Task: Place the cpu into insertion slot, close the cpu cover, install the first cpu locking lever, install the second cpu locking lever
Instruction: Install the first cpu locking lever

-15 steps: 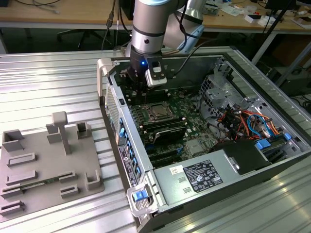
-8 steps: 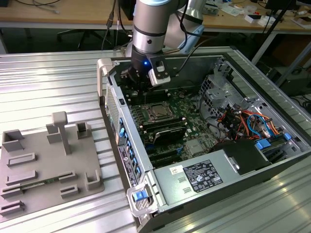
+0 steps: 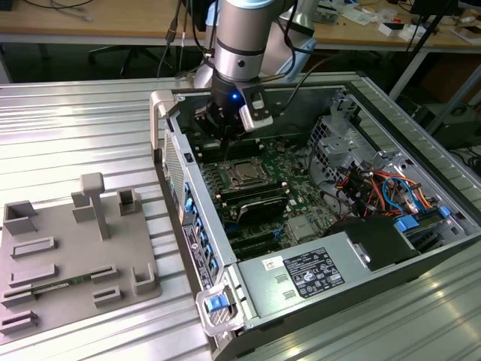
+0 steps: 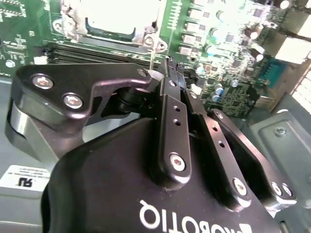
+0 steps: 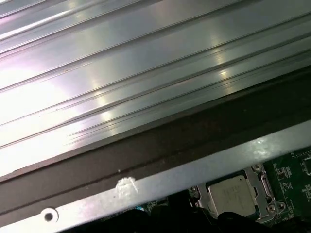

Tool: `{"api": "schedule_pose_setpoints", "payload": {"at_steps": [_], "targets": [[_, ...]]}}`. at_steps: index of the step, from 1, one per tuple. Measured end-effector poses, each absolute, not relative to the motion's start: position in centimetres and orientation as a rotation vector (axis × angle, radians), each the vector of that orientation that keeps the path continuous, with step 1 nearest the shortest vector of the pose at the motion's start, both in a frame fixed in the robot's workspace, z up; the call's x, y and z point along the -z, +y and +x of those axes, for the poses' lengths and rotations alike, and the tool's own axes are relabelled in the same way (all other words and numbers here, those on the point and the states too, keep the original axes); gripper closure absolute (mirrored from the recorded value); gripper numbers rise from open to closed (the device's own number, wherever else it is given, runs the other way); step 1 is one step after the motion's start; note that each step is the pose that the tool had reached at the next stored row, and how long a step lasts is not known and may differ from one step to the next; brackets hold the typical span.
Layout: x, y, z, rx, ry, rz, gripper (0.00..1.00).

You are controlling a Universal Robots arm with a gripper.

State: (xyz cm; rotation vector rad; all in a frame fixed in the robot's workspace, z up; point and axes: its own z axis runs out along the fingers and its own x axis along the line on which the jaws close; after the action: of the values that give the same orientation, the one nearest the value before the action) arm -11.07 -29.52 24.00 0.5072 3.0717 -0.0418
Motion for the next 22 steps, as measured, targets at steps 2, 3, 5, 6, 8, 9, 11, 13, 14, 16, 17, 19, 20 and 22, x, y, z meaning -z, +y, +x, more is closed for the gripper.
{"api": "schedule_pose_setpoints", "payload": {"at_steps": [2,3,5,6,8,9,11,13,14,16,17,19,20,22], "targets": [[-24.0,-29.5,-10.8,0.041,3.076,0.478,0.89],[-24.0,-29.5,-10.7,0.041,3.080,0.450,0.89],[-23.9,-29.5,-10.7,0.040,3.089,0.377,0.89],[-23.9,-29.5,-10.7,0.039,3.092,0.348,0.89],[-23.8,-29.5,-10.6,0.039,3.097,0.300,0.89],[-23.8,-29.5,-10.6,0.038,3.099,0.280,0.89],[-23.7,-29.5,-10.5,0.038,3.102,0.239,0.89],[-23.6,-29.5,-10.3,0.037,3.105,0.185,0.89],[-23.6,-29.5,-10.1,0.037,3.106,0.172,0.89],[-23.5,-29.5,-9.6,0.036,3.107,0.156,0.89],[-23.5,-29.5,-9.2,0.036,3.107,0.144,0.89],[-23.5,-29.5,-8.6,0.036,3.108,0.126,0.89],[-23.4,-29.5,-8.4,0.036,3.108,0.118,0.89],[-23.4,-29.5,-7.9,0.036,3.108,0.102,0.89]]}}
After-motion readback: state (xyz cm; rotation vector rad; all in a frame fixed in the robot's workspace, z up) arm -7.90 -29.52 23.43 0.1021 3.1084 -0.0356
